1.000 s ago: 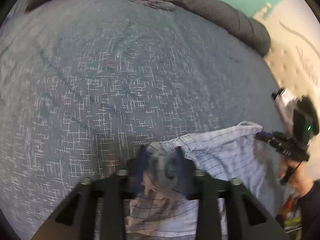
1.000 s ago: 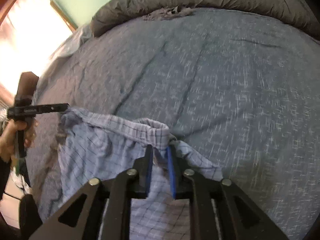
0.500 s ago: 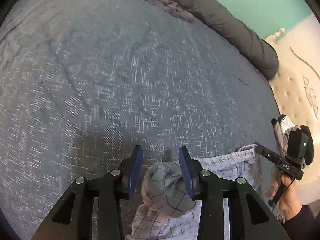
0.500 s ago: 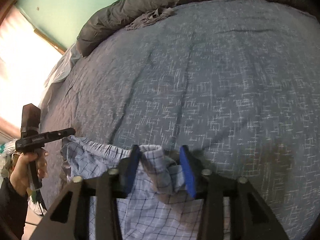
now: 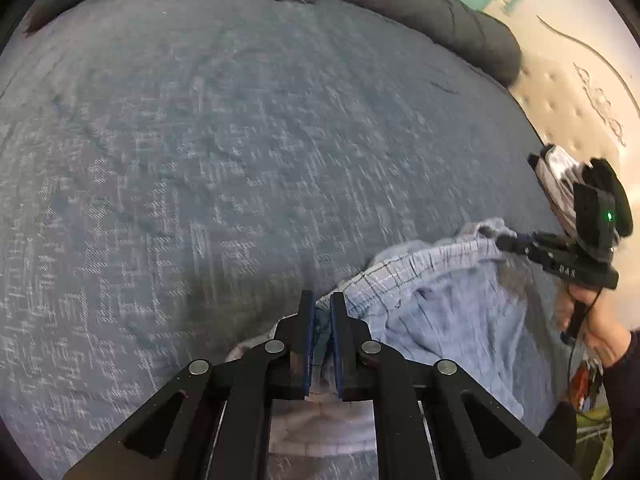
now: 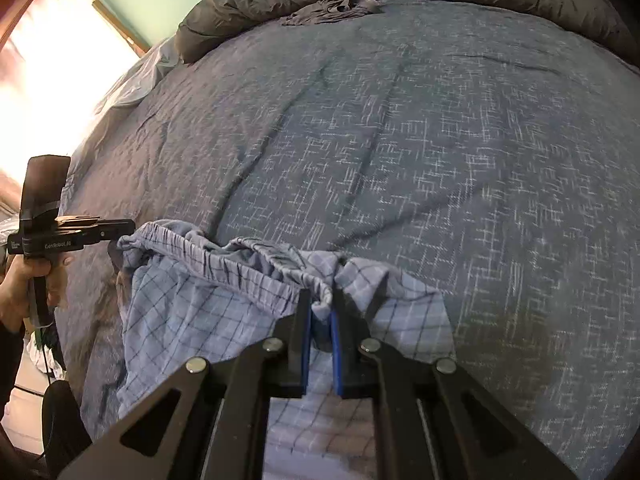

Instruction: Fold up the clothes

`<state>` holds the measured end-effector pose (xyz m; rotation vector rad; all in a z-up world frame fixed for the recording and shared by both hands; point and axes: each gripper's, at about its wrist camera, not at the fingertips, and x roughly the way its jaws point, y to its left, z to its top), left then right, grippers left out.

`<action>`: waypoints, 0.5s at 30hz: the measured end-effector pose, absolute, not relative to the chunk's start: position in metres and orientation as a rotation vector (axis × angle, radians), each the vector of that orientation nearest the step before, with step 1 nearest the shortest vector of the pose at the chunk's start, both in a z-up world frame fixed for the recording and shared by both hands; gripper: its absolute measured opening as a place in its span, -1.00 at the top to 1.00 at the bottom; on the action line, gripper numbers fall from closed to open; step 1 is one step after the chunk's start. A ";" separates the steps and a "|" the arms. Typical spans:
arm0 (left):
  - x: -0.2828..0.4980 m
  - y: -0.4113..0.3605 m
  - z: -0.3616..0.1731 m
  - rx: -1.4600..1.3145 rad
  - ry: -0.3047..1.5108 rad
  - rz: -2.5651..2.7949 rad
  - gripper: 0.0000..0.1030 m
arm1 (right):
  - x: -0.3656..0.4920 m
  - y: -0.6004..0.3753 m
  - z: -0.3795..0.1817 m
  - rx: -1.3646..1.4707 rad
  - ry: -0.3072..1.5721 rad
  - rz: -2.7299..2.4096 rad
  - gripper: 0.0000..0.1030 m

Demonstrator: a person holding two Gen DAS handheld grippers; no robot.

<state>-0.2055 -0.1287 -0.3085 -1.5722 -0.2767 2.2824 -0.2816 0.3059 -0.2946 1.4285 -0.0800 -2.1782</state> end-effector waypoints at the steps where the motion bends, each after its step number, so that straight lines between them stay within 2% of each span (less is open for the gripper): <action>1: -0.205 -0.127 -0.306 -1.566 -0.274 2.286 0.83 | -0.280 0.307 -0.294 1.428 -0.076 -2.177 0.85; 6: -0.206 -0.125 -0.295 -1.535 -0.301 2.306 0.64 | -0.271 0.312 -0.293 1.427 -0.038 -2.171 0.85; 10: -0.213 -0.125 -0.296 -1.531 -0.346 2.314 0.57 | -0.266 0.317 -0.293 1.423 -0.052 -2.171 0.85; 12: -0.213 -0.127 -0.295 -1.528 -0.378 2.315 0.40 | -0.263 0.316 -0.293 1.421 -0.043 -2.164 0.85; 15: -0.212 -0.123 -0.298 -1.529 -0.379 2.303 0.37 | -0.261 0.310 -0.295 1.422 -0.024 -2.147 0.85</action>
